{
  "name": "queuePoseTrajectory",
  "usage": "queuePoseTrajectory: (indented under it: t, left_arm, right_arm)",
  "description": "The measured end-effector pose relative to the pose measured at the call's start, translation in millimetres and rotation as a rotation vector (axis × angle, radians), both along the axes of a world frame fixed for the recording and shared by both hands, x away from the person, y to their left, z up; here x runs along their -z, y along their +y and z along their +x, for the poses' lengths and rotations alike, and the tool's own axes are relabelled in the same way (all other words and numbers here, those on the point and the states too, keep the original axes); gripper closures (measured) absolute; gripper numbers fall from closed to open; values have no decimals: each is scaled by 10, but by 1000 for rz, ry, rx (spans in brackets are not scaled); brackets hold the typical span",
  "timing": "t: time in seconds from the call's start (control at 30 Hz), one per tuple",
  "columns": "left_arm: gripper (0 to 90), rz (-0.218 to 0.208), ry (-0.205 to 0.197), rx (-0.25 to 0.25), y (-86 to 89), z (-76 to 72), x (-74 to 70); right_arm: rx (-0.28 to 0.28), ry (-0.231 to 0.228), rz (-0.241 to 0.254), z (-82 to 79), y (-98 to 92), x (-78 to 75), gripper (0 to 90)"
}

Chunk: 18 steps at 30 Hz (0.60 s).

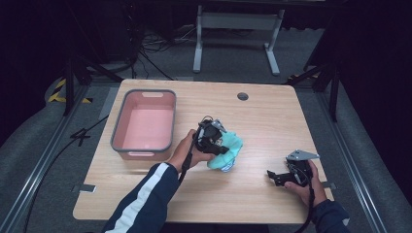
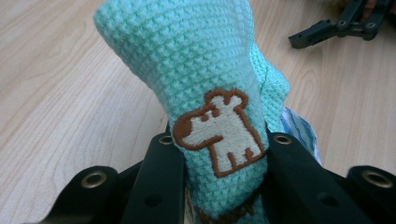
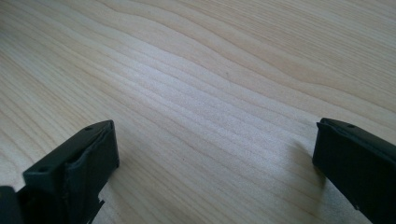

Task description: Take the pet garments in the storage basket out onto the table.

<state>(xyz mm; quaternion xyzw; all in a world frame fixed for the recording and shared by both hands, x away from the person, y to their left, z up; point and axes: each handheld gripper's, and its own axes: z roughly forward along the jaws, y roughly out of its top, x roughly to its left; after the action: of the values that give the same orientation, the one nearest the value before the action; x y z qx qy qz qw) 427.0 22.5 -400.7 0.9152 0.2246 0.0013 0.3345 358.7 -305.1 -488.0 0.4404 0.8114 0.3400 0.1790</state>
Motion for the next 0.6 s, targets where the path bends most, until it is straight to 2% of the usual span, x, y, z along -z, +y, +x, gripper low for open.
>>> queuePoseTrajectory:
  t: [0.2, 0.33, 0.6]
  left_arm:
    - [761, 25, 12, -11, -39, 10, 98]
    - [758, 46, 3, -26, -40, 35, 167]
    - [745, 75, 31, -52, 5, 91, 275]
  right_arm:
    - [0, 0, 0, 0, 0, 0, 5]
    - [0, -1, -1, 1, -1, 0, 5]
    - [0, 0, 0, 0, 0, 0, 5]
